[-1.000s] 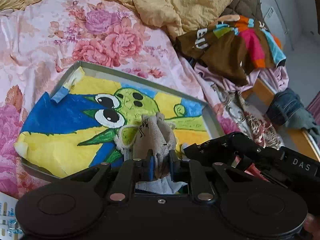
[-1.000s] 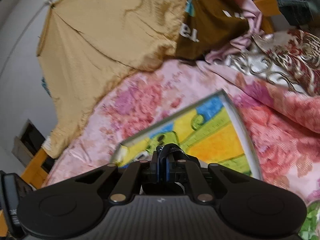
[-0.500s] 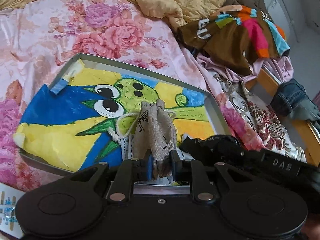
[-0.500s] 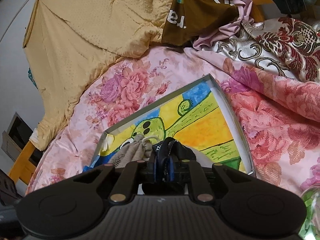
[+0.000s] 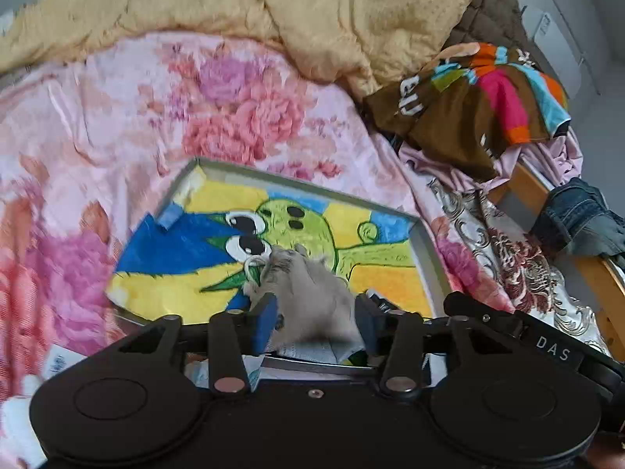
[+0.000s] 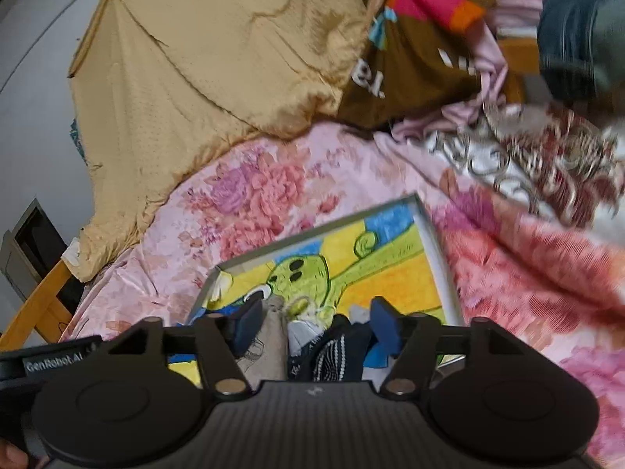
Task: Organize soft objects
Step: 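Lower both items into the tray and open both tools, then move both tools back toward the pile near the striped towel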
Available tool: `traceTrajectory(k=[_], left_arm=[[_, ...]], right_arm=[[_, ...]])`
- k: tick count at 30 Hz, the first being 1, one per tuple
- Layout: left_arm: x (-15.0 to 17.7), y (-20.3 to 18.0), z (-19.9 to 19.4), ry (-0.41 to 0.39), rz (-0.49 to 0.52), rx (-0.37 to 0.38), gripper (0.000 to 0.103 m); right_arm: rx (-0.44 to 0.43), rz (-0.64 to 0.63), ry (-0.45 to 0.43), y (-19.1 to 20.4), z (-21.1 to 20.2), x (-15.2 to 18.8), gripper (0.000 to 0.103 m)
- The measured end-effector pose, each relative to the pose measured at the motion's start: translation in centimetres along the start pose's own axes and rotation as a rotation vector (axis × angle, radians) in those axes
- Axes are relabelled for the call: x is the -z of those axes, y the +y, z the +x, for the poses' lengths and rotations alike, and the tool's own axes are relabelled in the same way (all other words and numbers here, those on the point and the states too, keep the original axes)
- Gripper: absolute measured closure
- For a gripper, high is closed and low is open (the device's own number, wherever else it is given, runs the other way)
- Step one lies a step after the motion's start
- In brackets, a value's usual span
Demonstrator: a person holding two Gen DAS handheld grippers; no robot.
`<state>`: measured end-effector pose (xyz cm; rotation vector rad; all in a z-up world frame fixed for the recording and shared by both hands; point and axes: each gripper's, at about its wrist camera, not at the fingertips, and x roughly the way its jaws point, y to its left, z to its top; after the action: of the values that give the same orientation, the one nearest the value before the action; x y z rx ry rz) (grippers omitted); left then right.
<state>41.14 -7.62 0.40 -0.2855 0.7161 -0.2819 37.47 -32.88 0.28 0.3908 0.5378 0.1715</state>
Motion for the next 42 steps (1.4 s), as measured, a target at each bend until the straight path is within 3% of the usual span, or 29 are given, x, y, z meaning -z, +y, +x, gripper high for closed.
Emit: traceTrajectory(k=[4,8,10,13,15,19,28,34,42], left_arm=[[-0.2,-0.8,-2.9,-0.047,0.011,-0.002,0.048],[0.0,-1.5,-6.3,-0.112,0.016,0.006,0.033],[0.3,-2.0,-8.1,-0.142,0.039,0.004,0.033],[0.5,-2.5,-10.4,-0.154,0.071,0.008,0.029],[0.8,-2.7,-11.9,-0.172,0.077,0.012,0.02],[1.4,-2.8,-14.7,-0.202,0.093,0.023,0.016],[4.2,-3.4,-20.7,-0.251,0.181,0.013,0.005],[6.6,-3.3,-23.3,-0.324,0.236,-0.006,0.004],[9.7,-1.3,-24.4,-0.301,0.23,-0.016,0.003]], right_arm=[[0.011,-0.058,-0.063,1.4,-3.1,-0.4,0.019],[0.009,-0.099,-0.151,2.6,-6.6,-0.4,0.01],[0.011,-0.115,-0.2,3.0,-8.6,-0.3,0.003],[0.019,-0.156,-0.264,4.0,-11.2,0.1,0.0],[0.02,-0.176,-0.293,4.6,-12.7,0.4,0.0],[0.02,-0.203,-0.331,5.4,-15.4,1.4,0.0],[0.052,-0.183,-0.33,5.8,-18.9,5.0,0.0],[0.059,-0.145,-0.261,5.1,-19.3,8.7,0.0],[0.088,-0.18,-0.215,6.2,-20.0,12.1,0.0]])
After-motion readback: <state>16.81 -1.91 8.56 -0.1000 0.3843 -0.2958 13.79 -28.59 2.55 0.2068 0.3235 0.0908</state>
